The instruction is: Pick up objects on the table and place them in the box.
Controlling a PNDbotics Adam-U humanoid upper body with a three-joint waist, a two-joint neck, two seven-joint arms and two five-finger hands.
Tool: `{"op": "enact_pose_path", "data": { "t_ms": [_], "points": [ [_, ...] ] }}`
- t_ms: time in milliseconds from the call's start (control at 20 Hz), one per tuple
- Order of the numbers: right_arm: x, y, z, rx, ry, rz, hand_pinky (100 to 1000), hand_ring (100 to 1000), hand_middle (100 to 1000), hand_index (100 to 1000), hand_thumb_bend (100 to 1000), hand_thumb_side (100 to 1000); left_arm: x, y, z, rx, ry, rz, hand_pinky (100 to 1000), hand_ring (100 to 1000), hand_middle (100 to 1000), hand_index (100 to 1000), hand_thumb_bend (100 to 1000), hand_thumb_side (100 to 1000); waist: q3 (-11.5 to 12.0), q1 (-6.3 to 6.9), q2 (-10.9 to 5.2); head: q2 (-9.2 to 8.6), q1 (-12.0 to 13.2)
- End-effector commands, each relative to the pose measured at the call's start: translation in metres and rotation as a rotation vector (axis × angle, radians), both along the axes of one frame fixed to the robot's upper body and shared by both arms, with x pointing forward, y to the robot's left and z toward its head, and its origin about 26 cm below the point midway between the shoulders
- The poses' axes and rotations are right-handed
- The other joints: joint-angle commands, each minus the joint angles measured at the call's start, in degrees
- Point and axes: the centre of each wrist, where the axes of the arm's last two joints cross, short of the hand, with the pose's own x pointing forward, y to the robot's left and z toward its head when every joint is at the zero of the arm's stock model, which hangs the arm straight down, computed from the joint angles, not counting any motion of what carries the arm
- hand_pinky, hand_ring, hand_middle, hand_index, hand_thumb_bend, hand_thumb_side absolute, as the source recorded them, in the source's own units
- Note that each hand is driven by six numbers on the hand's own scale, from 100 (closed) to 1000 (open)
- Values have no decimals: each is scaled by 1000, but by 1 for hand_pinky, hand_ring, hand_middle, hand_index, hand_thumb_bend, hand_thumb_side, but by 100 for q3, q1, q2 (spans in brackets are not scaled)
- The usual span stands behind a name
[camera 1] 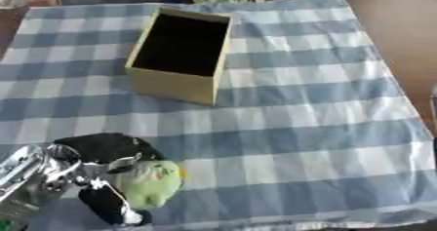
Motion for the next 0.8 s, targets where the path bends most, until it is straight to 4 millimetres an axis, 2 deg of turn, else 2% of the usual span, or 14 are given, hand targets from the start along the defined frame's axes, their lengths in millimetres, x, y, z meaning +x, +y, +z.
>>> {"op": "enact_pose_path", "data": {
  "t_ms": [50, 100, 150, 450, 800],
  "points": [
    [-2, 0, 8, -8, -25, 6, 774, 606, 582, 771, 100, 752, -3, 0, 16, -21, -77, 10, 501, 565, 615, 810, 252, 314, 9, -6, -66, 37, 10],
    [-2, 0, 7, -8, -24, 6, 774, 606, 581, 771, 100, 752, -4, 0, 17, -24, -94, 10, 483, 552, 610, 804, 143, 287, 9, -6, -66, 37, 9],
    [-2, 0, 7, -8, -24, 6, 774, 606, 581, 771, 100, 752, -5, -1, 19, -26, -112, 8, 474, 546, 607, 799, 103, 278, 9, -5, -67, 37, 8],
    [-2, 0, 7, -6, -22, 4, 774, 606, 581, 771, 100, 752, -11, -1, 30, -30, -178, -4, 428, 514, 607, 792, 100, 271, 14, 6, -68, 37, -10],
    [-2, -1, 7, -7, -20, 2, 775, 606, 582, 771, 100, 750, -7, 4, 47, -35, -265, -2, 388, 488, 595, 782, 100, 257, 39, 24, -91, 37, -35]
  ]
}}
